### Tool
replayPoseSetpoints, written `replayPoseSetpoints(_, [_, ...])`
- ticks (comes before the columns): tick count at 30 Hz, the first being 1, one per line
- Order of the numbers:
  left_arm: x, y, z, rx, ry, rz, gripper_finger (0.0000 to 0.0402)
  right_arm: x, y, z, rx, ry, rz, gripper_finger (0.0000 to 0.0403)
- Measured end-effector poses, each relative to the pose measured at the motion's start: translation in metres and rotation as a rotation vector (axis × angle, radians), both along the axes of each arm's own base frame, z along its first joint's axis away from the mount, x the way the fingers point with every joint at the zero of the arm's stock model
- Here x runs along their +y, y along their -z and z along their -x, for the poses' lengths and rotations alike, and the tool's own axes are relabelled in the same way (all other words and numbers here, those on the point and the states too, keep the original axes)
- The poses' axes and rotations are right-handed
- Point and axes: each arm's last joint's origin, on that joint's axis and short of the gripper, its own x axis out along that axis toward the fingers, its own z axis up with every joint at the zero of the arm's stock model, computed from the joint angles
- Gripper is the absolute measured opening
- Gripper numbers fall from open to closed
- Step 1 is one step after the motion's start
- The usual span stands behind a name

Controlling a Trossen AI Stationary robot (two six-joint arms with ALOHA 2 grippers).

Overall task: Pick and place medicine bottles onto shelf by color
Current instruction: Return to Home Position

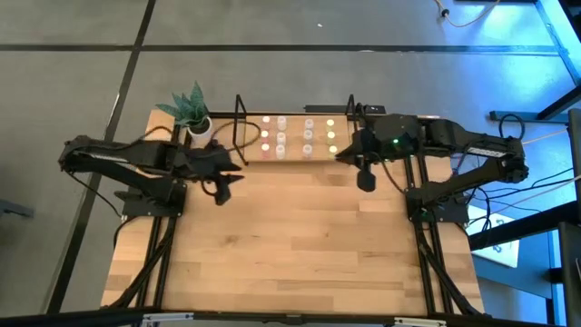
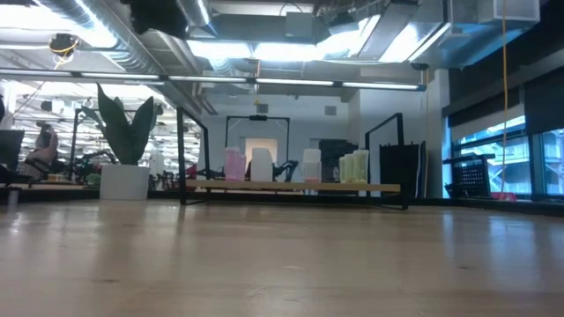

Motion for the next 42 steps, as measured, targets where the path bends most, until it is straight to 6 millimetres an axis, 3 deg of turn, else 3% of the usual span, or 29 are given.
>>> replayPoseSetpoints(3, [0.003, -0.005, 0.024, 0.013, -0.019, 0.006, 0.0082, 0.0, -0.006, 0.017, 0.005, -0.004, 0.009, 0.0011])
replayPoseSetpoints(8, [0.009, -0.017, 0.063, -0.056, -0.07, -0.008, 0.0011, 0.0, -0.01, 0.053, -0.064, 0.025, 0.009, 0.0006])
replayPoseSetpoints(14, [0.015, -0.027, 0.107, -0.209, -0.1, -0.006, 0.0008, 0.003, 0.014, 0.09, -0.264, 0.027, -0.071, 0.0005])
replayPoseSetpoints(22, [0.02, 0.011, 0.146, -0.437, -0.117, 0.049, 0.0001, 0.004, 0.05, 0.133, -0.48, 0.025, -0.133, 0.0003])
replayPoseSetpoints(31, [0.021, 0.043, 0.163, -0.732, -0.063, 0.064, 0.0001, 0.005, 0.091, 0.167, -0.693, 0.031, -0.196, 0.0002])
replayPoseSetpoints(42, [0.019, 0.051, 0.147, -0.805, -0.03, 0.011, 0.0001, 0.005, 0.133, 0.184, -0.897, 0.039, -0.184, 0.0002])
